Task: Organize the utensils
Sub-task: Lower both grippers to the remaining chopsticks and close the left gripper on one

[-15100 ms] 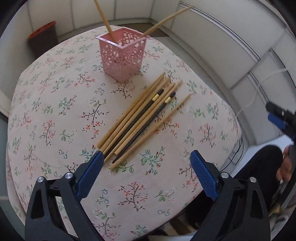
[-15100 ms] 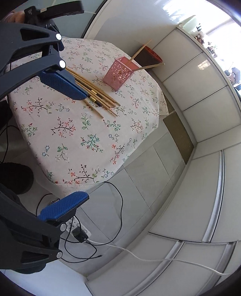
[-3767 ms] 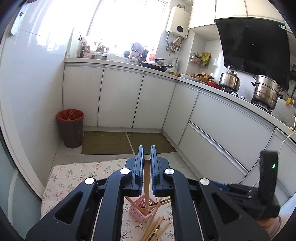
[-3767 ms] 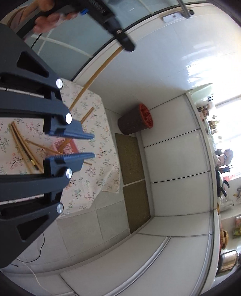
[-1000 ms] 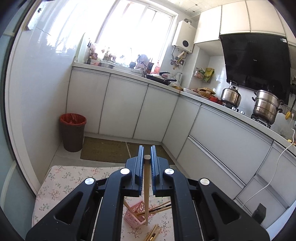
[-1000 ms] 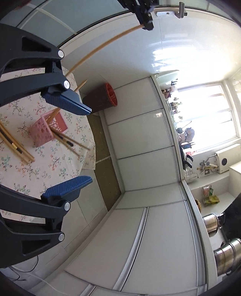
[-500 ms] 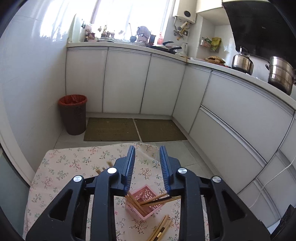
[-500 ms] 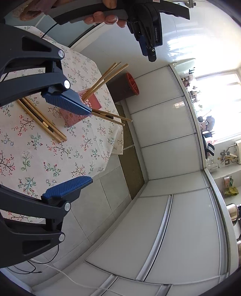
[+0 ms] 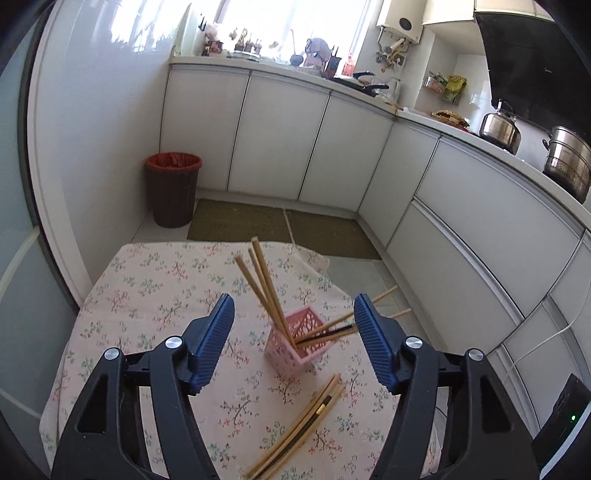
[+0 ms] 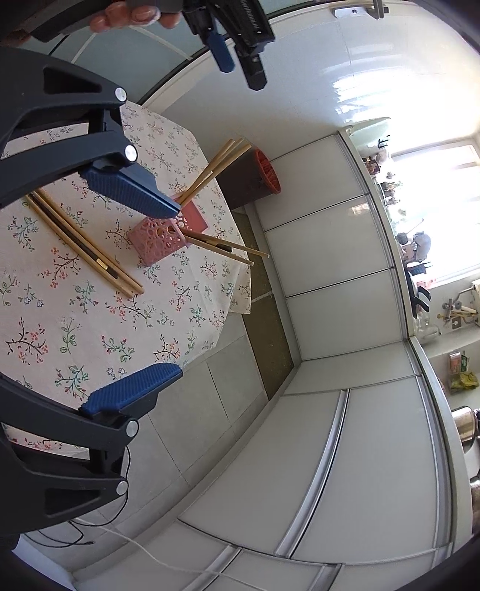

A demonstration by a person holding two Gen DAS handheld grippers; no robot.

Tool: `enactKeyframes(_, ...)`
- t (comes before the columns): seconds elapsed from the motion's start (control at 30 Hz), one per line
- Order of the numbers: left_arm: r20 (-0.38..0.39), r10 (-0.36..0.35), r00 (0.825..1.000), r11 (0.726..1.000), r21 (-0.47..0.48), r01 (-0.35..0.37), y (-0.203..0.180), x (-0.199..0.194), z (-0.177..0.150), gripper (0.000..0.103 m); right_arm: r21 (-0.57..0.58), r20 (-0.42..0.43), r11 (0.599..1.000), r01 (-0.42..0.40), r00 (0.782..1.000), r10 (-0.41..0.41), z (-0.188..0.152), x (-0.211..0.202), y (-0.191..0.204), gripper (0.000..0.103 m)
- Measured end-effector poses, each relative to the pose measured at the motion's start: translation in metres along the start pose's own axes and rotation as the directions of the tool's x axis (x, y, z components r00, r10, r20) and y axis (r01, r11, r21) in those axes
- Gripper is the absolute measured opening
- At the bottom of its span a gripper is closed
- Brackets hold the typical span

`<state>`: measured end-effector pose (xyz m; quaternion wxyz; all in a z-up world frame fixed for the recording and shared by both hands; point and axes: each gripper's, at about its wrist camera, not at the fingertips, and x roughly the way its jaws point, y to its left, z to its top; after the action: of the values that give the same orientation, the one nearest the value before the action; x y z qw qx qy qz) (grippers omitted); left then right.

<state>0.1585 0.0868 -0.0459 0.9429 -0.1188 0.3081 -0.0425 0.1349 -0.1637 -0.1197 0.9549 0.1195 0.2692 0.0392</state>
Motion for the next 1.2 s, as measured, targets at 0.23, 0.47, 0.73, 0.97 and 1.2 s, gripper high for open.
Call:
enactKeyframes(0.23, -0.139, 0.041, 0.989, 0.998, 0.047, -0.035, 0.003, 0.004, -0.035, 0.085, 0.014, -0.051, 1.000, 0.006, 0.999, -0.005, -0.009, -0.004, -0.006, 0.094)
enactKeyframes(0.47, -0.338, 0.102, 0.936, 0.987, 0.153, -0.052, 0.020, 0.036, -0.079, 0.093, 0.041, -0.193, 0.996, 0.074, 0.979, -0.065, -0.032, 0.014, -0.028, 0.096)
enactKeyframes(0.73, -0.497, 0.169, 0.851, 0.978, 0.191, -0.083, 0.060, 0.082, -0.143, 0.085, 0.079, -0.325, 0.990, 0.117, 0.942, -0.085, -0.075, 0.042, -0.058, 0.096)
enactKeyframes(0.97, -0.486, 0.149, 0.861, 0.946, 0.323, 0.019, 0.035, 0.110, -0.149, 0.066, 0.128, -0.386, 0.984, 0.126, 0.920, -0.068, -0.089, 0.061, -0.080, 0.096)
enactKeyframes(1.2, -0.479, 0.160, 0.863, 0.911, 0.409, 0.058, 0.008, 0.140, -0.155, 0.058, 0.149, -0.391, 0.979, 0.140, 0.918, -0.071, -0.089, 0.069, -0.092, 0.096)
